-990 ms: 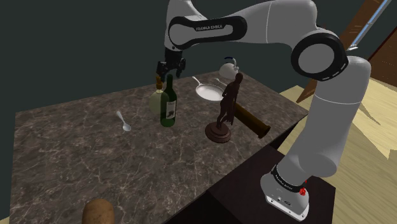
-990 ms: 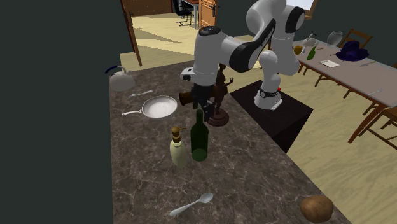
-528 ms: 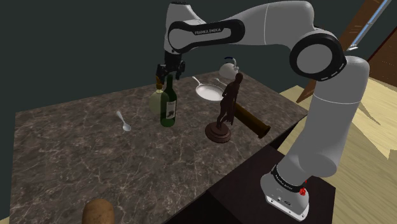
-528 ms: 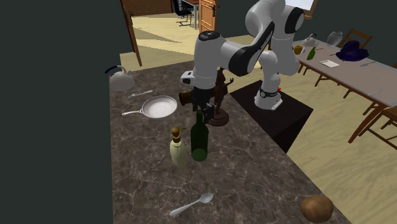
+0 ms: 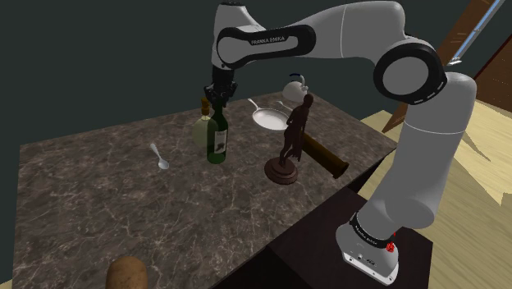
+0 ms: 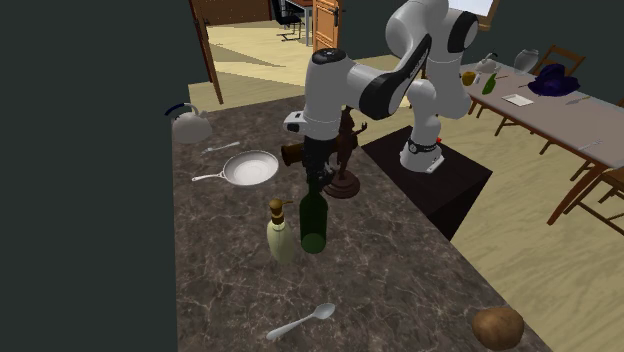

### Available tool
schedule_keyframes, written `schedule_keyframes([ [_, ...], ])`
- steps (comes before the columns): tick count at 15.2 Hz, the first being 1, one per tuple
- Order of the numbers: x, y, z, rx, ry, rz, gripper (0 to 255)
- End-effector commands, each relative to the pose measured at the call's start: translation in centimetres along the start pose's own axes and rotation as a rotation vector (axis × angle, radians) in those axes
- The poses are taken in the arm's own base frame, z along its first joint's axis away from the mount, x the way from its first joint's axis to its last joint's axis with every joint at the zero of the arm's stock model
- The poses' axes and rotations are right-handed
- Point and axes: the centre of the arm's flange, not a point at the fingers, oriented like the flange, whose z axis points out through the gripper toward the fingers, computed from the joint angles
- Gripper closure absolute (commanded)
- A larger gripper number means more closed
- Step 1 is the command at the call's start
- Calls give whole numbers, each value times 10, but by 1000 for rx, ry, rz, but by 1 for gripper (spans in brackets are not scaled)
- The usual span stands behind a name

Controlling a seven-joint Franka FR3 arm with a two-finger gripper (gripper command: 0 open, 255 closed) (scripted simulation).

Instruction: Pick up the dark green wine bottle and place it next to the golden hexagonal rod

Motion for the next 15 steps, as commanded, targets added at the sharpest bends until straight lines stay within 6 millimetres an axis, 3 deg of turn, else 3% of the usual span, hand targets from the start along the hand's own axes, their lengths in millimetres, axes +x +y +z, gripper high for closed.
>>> schedule_keyframes([
  [1, 0, 0, 0, 0, -1, 0, 255],
  [4, 0, 0, 0, 0, -1, 0, 255],
  [15, 6, 0, -58, 0, -1, 0, 255],
])
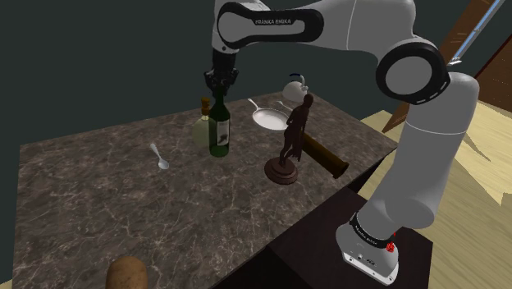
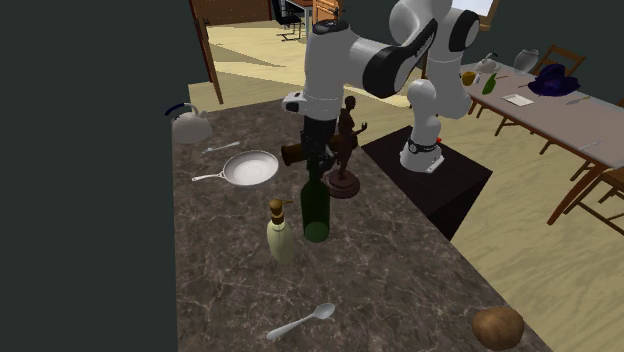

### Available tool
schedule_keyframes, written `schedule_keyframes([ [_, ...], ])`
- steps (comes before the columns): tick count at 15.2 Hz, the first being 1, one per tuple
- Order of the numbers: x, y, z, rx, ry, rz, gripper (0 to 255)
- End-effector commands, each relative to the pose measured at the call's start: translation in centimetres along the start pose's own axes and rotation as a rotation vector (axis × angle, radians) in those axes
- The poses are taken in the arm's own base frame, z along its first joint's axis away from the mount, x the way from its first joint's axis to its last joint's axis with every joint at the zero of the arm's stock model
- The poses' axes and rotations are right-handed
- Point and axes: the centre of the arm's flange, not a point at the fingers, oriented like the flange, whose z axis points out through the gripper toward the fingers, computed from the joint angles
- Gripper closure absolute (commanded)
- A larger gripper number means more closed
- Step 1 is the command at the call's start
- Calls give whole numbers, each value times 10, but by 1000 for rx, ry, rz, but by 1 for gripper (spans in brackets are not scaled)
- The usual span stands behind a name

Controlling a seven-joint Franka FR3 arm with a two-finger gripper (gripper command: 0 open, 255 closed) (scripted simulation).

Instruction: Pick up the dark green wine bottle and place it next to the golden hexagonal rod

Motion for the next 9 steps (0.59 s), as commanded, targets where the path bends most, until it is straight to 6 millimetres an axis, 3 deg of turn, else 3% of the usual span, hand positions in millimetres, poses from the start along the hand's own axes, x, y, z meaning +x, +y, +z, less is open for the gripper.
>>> schedule_keyframes([
  [1, 1, 1, -11, 0, 0, 0, 255],
  [9, 5, 0, -53, 0, 0, 0, 255],
])
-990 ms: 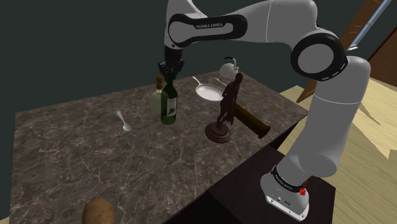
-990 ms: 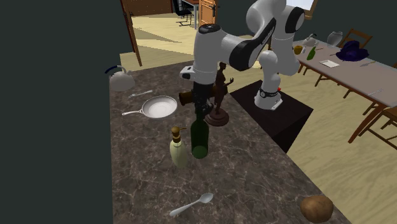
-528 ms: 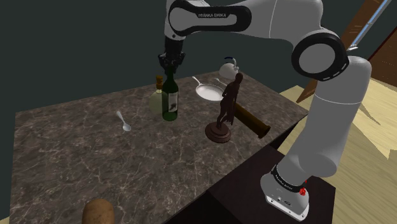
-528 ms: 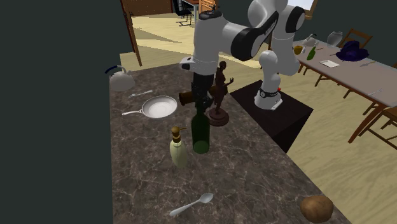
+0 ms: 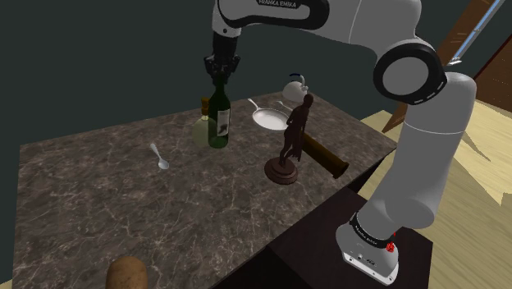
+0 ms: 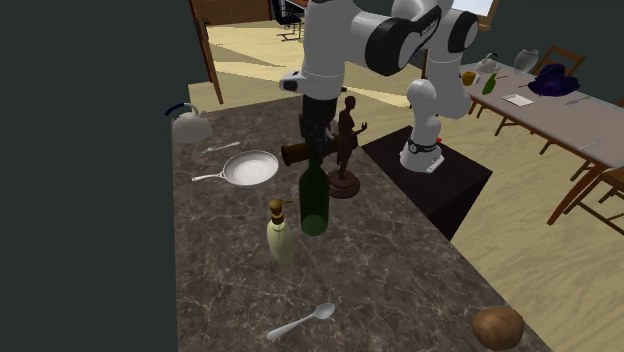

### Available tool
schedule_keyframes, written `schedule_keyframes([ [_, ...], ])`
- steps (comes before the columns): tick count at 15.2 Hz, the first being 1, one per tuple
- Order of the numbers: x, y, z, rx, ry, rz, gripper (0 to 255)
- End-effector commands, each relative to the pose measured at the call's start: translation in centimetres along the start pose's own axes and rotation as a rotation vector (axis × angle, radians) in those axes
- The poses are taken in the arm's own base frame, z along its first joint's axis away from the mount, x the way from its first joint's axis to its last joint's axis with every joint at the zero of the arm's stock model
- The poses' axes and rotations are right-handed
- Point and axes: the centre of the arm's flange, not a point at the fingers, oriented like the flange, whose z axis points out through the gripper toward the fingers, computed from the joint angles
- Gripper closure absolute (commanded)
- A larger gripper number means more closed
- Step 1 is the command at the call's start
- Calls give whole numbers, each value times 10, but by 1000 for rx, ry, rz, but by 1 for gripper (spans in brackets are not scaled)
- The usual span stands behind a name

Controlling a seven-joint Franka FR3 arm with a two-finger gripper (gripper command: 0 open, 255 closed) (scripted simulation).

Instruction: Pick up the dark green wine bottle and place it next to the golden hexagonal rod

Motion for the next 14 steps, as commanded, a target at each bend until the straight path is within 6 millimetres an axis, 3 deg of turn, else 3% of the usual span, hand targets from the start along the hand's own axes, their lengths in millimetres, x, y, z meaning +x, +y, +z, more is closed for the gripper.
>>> schedule_keyframes([
  [1, 0, 0, -11, 0, 0, 0, 255],
  [13, 6, -1, -70, 0, 0, 0, 255],
  [14, 3, 12, -70, 0, 0, 0, 255],
])
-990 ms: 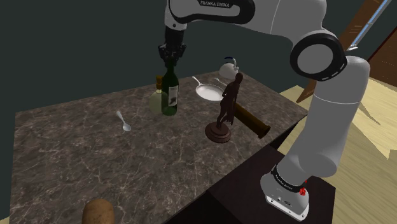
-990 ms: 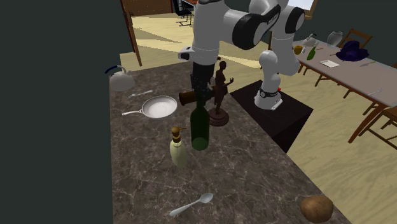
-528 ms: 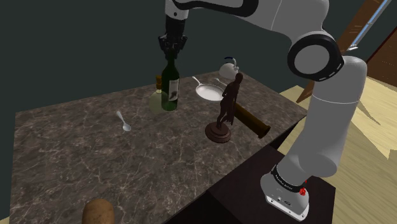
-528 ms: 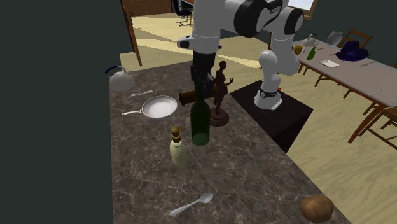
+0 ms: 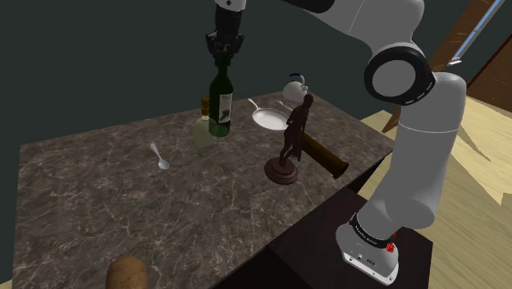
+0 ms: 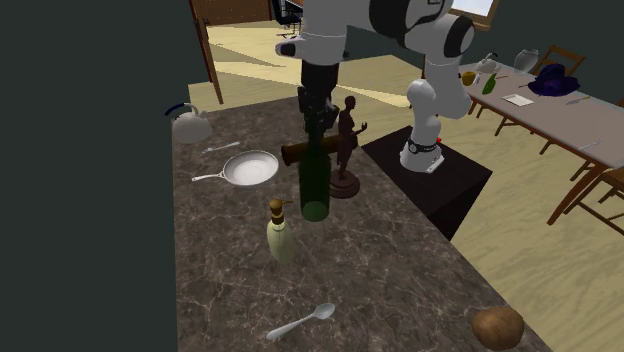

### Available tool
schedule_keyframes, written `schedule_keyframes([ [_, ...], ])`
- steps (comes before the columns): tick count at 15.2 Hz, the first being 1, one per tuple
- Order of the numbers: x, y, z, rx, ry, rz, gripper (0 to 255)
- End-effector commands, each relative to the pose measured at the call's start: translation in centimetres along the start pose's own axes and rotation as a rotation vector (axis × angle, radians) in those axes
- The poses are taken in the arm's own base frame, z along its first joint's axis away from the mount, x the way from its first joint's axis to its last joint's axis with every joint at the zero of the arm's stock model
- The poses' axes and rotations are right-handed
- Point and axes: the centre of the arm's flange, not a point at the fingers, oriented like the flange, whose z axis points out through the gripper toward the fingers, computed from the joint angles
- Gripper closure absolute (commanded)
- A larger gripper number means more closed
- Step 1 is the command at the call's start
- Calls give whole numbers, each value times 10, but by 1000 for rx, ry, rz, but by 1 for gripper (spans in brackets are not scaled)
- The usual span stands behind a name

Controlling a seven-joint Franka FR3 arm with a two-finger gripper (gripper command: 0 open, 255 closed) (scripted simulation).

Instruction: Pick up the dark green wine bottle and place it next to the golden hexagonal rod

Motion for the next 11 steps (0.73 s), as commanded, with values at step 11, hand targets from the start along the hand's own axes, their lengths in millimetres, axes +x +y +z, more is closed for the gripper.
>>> schedule_keyframes([
  [11, -32, 149, -7, 0, 0, 0, 255],
])
